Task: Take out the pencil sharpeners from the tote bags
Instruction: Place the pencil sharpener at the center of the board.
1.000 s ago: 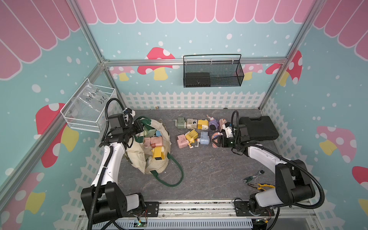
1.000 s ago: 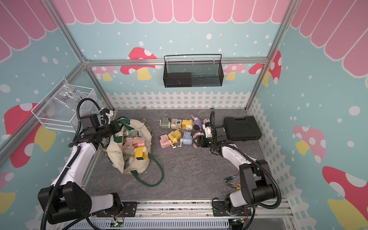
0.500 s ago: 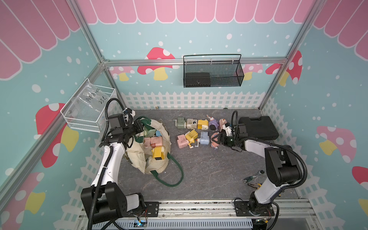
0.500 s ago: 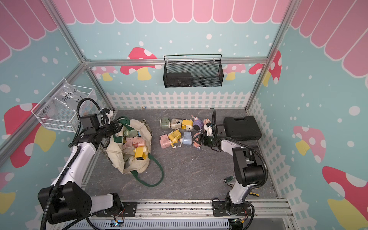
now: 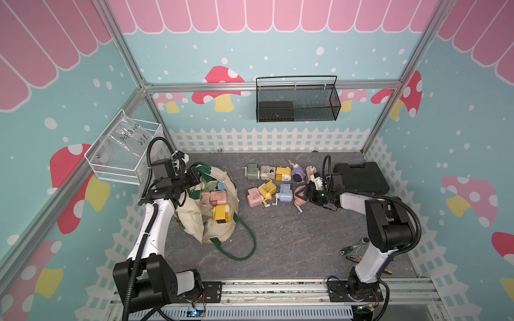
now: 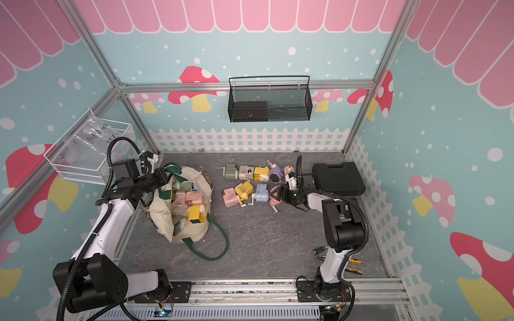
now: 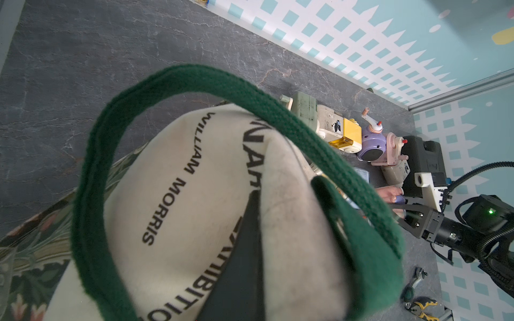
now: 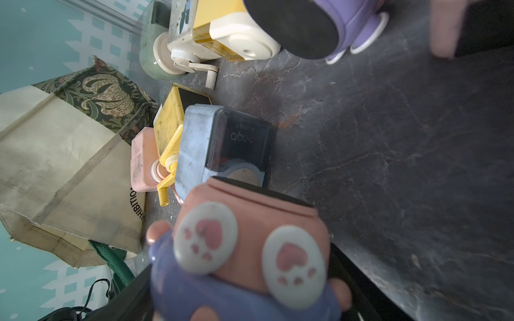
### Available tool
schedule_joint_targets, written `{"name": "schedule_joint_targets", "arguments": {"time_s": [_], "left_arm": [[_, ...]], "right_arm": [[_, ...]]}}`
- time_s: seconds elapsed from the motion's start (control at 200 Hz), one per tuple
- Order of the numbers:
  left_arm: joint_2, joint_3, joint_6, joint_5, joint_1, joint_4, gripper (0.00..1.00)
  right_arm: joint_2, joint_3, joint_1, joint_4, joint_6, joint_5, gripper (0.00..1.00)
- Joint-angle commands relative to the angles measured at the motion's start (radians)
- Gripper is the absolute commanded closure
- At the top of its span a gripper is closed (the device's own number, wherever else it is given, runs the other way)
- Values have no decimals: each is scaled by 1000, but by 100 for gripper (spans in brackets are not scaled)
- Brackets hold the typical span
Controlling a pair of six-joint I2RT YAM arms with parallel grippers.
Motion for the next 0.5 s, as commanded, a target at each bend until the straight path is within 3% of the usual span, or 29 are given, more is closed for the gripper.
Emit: {"name": "schedule_joint_targets", "arguments": {"time_s": [0.0, 0.495], "left_arm": [[-29, 25, -11, 31, 1, 52, 100], [-26, 28, -11, 33, 1, 52, 100]], "right_arm": [[12, 23, -1, 22, -10, -18, 3], [-77, 16, -2, -79, -77, 122, 0]]}}
